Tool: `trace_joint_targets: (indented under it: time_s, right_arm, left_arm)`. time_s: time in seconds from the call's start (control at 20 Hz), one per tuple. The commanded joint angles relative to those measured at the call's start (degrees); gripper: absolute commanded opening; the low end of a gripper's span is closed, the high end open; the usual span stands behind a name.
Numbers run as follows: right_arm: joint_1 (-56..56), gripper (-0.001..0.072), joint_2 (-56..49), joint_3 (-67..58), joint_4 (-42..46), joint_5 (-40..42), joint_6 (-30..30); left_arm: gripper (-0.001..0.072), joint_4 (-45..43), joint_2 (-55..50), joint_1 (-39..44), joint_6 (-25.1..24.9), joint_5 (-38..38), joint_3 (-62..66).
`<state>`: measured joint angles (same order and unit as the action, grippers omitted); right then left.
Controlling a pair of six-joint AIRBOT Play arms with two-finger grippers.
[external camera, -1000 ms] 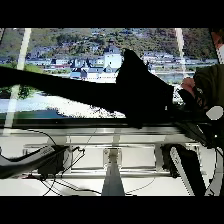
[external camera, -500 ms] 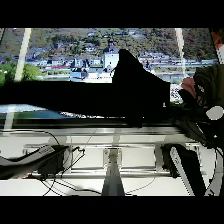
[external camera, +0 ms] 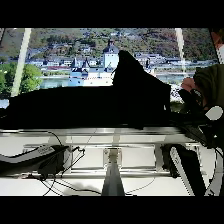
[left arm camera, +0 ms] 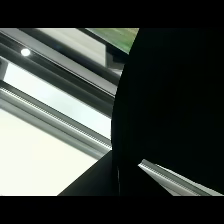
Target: Fold the clothes and pants, and hang the long-sleeved shirts on hangers.
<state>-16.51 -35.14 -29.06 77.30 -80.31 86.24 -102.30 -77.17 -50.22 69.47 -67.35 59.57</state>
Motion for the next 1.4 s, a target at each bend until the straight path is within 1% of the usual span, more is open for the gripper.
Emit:
trace_joint_targets:
  time_s: [0.0, 0.1, 0.2, 0.25, 0.3, 0.35, 0.4, 0.5, 0.6, 0.65, 0.75, 0.8, 0.9, 0.95, 1.05, 1.1, 1.15, 1.2, 1.25, 1.35]
  right_arm:
    - [0.0, 0.0016, 0.0, 0.02, 1.42, -1.29, 0.02]
    - [0.0, 0.0017, 0.0, 0.02, 1.38, -1.16, 0.04]
    - [0.0, 0.0017, 0.0, 0.02, 1.25, -1.11, 0.02]
    - [0.0, 0.0021, 0.0, 0.02, 1.09, -1.09, 0.02]
    - [0.0, 0.0055, 0.0, 0.02, 0.98, -1.09, 0.02]
    - [0.0, 0.0139, 0.0, 0.02, 0.94, -1.11, 0.02]
    - [0.02, 0.0227, 0.0, 0.02, 0.94, -1.11, 0.02]
    - [0.02, 0.0429, 0.0, 0.02, 0.94, -1.11, 0.02]
    - [0.02, 0.0535, 0.0, 0.02, 0.94, -0.59, -0.15]
    - [0.02, 0.0602, 0.0, 0.02, 0.94, 0.11, -0.15]
    - [0.02, 0.0688, 0.0, 0.02, 0.92, 2.4, -0.15]
    - [0.02, 0.0688, 0.0, 0.02, 0.94, 3.67, -0.15]
    - [0.02, 0.0687, 0.0, 0.02, 0.94, 6.38, -0.17]
    - [0.02, 0.0687, 0.0, 0.02, 0.92, 7.17, -0.17]
    - [0.02, 0.0686, 0.0, 0.02, 0.94, 7.98, -0.2]
    - [0.02, 0.0687, 0.0, 0.02, 0.94, 7.98, -0.2]
    - [0.02, 0.0686, 0.0, 0.02, 0.94, 7.96, -0.22]
    - [0.02, 0.0686, 0.0, 0.02, 0.94, 7.98, -0.2]
    - [0.02, 0.0686, 0.0, 0.02, 0.94, 8.0, -0.2]
    - [0.02, 0.0686, 0.0, 0.02, 0.92, 8.33, -0.2]
  left_arm:
    - [0.001, -0.79, -1.33, -0.24, -0.44, -0.35, -0.22]
    - [0.0009, -1.05, -1.7, -0.24, -3.08, -0.09, -0.22]
    - [0.0024, -1.18, -1.68, -0.24, -3.02, 1.62, -0.2]
    - [0.0171, -1.18, -1.68, -0.22, -3.02, 2.27, -0.2]
    - [0.044, -1.16, -1.68, -0.15, -2.97, 2.43, -0.2]
    - [0.0643, -1.18, -1.68, -0.13, -2.19, 2.89, -0.2]
    - [0.0642, -1.18, -1.68, -0.13, -0.7, 3.28, -0.11]
    - [0.0642, -1.14, -1.64, 0.2, 1.18, 3.78, 0.26]
    - [0.0635, 0.0, -1.64, 1.31, 2.99, 3.91, 1.4]
    - [0.0633, 2.49, -1.64, 2.51, 4.63, 4.04, 2.21]
    - [0.0633, 12.46, -1.64, 5.9, 4.22, 5.03, 3.28]
    - [0.0633, 18.32, -1.64, 8.31, 1.95, 5.51, 3.56]
    - [0.0634, 32.04, -1.64, 15.61, -6.38, 5.62, 3.85]
    - [0.0634, 38.1, -1.66, 19.69, -9.57, 5.66, 3.85]
    - [0.0633, 47.19, -1.68, 29.59, -14.97, 7.3, 3.85]
    - [0.0631, 49.24, -1.77, 35.15, -15.8, 9.51, 3.85]
    - [0.0596, 50.14, -2.01, 40.39, -15.74, 11.91, 3.85]
    - [0.0473, 50.62, -2.51, 46.03, -15.74, 14.58, 3.85]
    - [0.04, 50.58, -3.23, 51.23, -15.74, 17.4, 3.85]
    - [0.0394, 50.6, -5.2, 61.09, -14.23, 24.35, 4.07]
